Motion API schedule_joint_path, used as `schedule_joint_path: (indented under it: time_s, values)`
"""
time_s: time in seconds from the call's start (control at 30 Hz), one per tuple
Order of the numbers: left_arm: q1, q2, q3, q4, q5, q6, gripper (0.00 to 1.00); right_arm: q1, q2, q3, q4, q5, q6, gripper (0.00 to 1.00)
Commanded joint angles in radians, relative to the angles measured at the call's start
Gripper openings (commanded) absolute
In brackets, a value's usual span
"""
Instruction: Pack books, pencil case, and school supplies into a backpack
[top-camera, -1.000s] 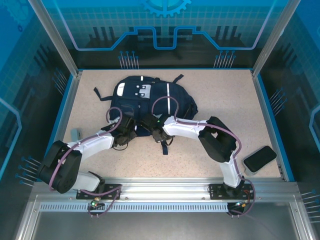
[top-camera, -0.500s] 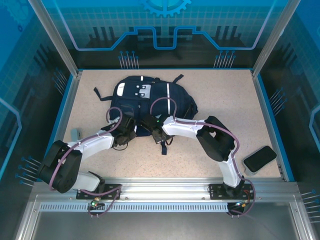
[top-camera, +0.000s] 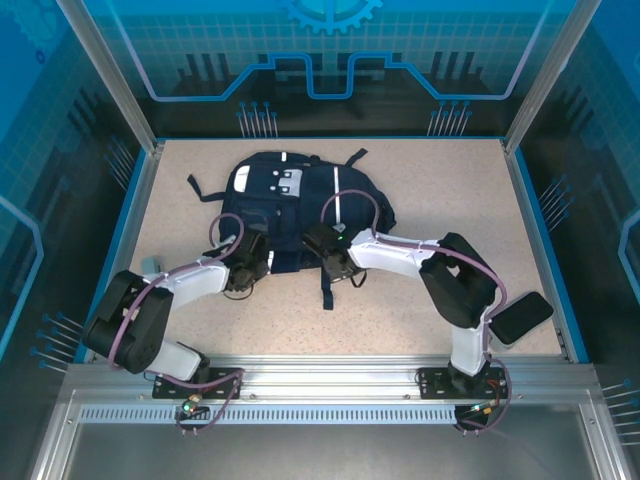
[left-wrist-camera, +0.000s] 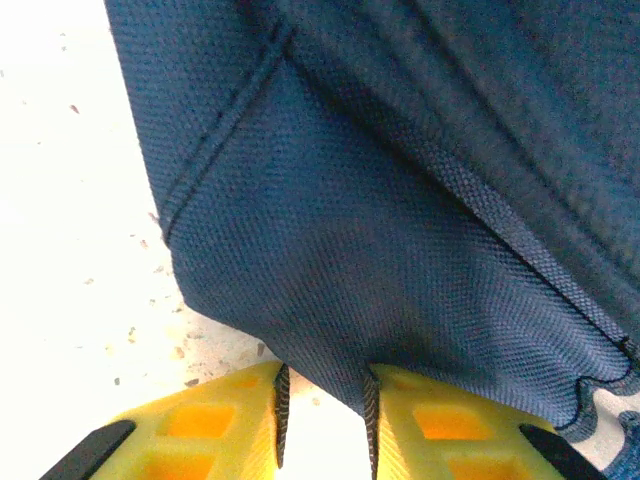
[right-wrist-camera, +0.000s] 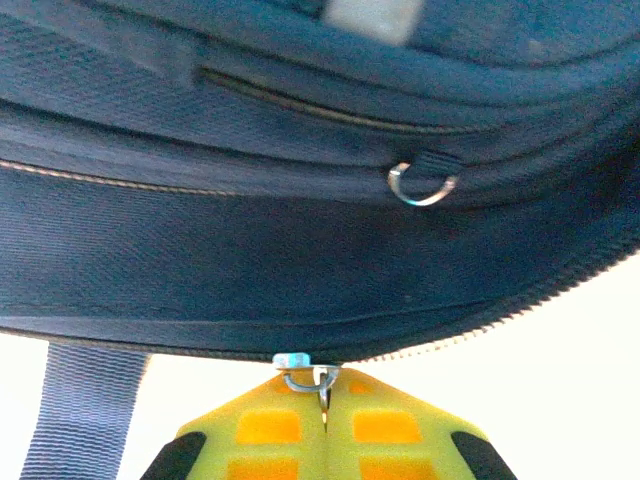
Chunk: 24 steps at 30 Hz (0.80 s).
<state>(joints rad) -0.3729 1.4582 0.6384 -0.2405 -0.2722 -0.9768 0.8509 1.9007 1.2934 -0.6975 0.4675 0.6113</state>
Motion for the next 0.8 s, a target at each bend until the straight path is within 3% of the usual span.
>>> schedule_joint_path:
  time_s: [0.0,0.17,0.3,0.4,0.6,0.77]
  values:
    - [0.035,0.014,-0.006,-0.012,-0.029,0.030,0.28,-0.045,-0.045,-0.041,-0.034,0.049,-0.021,0.02]
    - [0.050,0.006,-0.002,-0.009,-0.012,0.061,0.28,-0.133,-0.080,-0.064,-0.033,0.078,-0.064,0.02]
    - [0.055,-0.018,0.007,-0.010,0.025,0.087,0.29,-0.172,-0.111,-0.065,-0.018,0.030,-0.124,0.00]
    - [0.057,-0.069,0.007,-0.027,0.038,0.083,0.36,-0.162,-0.126,-0.060,0.018,-0.098,-0.172,0.00]
    - [0.082,-0.220,0.006,-0.122,0.015,0.070,0.62,-0.104,-0.124,-0.010,0.135,-0.428,-0.229,0.00]
    - [0.104,-0.371,-0.008,-0.175,0.056,0.039,0.71,-0.058,-0.056,0.103,0.183,-0.575,-0.223,0.00]
